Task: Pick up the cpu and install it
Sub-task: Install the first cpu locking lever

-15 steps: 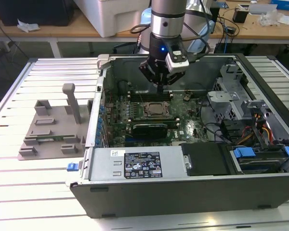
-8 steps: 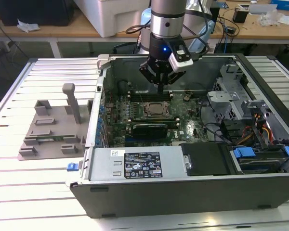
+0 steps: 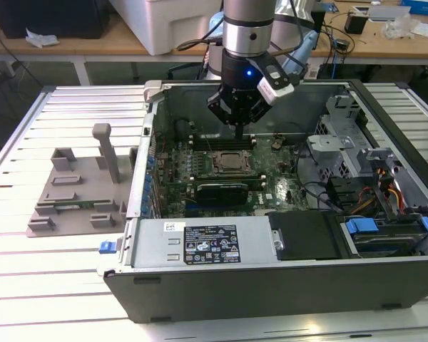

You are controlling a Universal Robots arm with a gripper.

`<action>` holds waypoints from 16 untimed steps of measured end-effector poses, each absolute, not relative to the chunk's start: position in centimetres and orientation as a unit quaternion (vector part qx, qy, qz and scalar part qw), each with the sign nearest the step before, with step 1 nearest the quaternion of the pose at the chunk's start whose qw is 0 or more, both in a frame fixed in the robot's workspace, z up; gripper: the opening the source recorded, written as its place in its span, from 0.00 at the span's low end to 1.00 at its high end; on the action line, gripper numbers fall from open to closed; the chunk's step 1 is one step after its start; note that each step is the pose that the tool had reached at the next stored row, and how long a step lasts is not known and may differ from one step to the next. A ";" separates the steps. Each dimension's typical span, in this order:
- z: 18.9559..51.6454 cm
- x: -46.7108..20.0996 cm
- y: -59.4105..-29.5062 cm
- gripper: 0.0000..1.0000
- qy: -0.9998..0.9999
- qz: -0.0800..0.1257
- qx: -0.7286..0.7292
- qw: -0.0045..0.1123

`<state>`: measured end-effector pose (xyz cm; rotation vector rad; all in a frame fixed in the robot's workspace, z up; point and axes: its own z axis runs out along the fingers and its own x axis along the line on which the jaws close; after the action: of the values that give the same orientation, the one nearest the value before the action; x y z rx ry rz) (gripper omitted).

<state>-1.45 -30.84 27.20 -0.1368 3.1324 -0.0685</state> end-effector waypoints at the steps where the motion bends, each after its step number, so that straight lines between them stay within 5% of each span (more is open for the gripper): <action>1: 27.2 -1.5 -30.8 0.11 0.999 -0.022 -0.049 0.003; 16: 27.2 -1.5 -30.8 0.11 0.987 -0.020 -0.159 0.005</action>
<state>-1.45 -30.84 27.20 -0.4972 3.0909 -0.0618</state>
